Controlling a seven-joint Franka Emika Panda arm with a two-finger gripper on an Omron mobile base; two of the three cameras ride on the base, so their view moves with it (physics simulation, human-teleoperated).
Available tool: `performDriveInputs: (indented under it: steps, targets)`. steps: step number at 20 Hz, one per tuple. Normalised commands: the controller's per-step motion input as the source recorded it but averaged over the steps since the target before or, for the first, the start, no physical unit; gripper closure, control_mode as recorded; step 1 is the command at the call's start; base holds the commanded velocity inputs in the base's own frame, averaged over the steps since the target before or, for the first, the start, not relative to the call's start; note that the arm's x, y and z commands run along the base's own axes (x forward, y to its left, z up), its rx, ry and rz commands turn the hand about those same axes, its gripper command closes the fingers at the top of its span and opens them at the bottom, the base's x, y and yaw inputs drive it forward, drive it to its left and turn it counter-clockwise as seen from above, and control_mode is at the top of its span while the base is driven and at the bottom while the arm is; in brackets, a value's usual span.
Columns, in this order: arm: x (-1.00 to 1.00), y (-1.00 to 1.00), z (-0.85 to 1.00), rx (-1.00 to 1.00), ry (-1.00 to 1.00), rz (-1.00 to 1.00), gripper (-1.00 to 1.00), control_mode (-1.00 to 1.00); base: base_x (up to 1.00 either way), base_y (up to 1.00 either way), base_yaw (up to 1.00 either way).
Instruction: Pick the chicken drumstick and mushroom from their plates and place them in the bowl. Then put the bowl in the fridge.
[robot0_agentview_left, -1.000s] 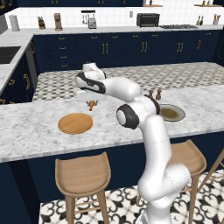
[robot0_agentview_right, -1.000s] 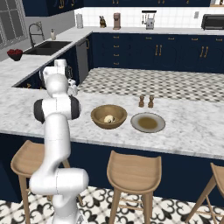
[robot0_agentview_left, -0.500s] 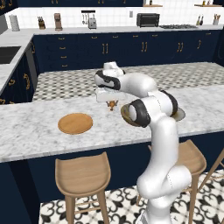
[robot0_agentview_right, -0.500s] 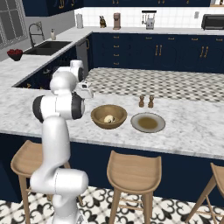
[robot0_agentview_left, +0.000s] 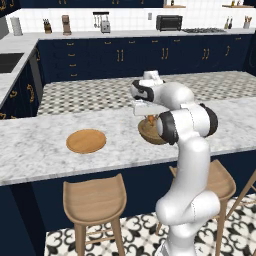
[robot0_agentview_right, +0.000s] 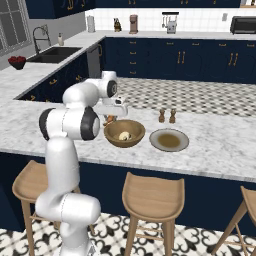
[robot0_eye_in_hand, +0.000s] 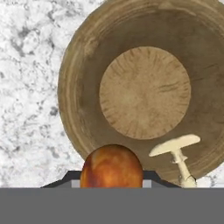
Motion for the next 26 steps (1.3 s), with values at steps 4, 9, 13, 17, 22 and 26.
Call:
performDriveInputs:
  steps: [4, 9, 13, 17, 22, 26]
  targets:
    - [0.32, -0.75, -0.18, 0.00, 0.00, 0.00, 1.00, -1.00, 0.00, 0.00, 0.00]
    - [0.27, -0.27, -0.50, 0.00, 0.00, 0.00, 1.00, -1.00, 0.00, 0.00, 0.00]
    - [0.05, -0.02, -0.33, 0.00, 0.00, 0.00, 1.00, -1.00, 0.00, 0.00, 0.00]
    - [0.00, 0.00, -0.13, 0.00, 0.00, 0.00, 1.00, -1.00, 0.00, 0.00, 0.00]
    - [0.00, 0.00, -0.13, 0.00, 0.00, 0.00, -1.00, -1.00, 0.00, 0.00, 0.00]
    - [0.00, 0.00, 0.00, 0.00, 0.00, 0.00, -1.00, -1.00, 0.00, 0.00, 0.00]
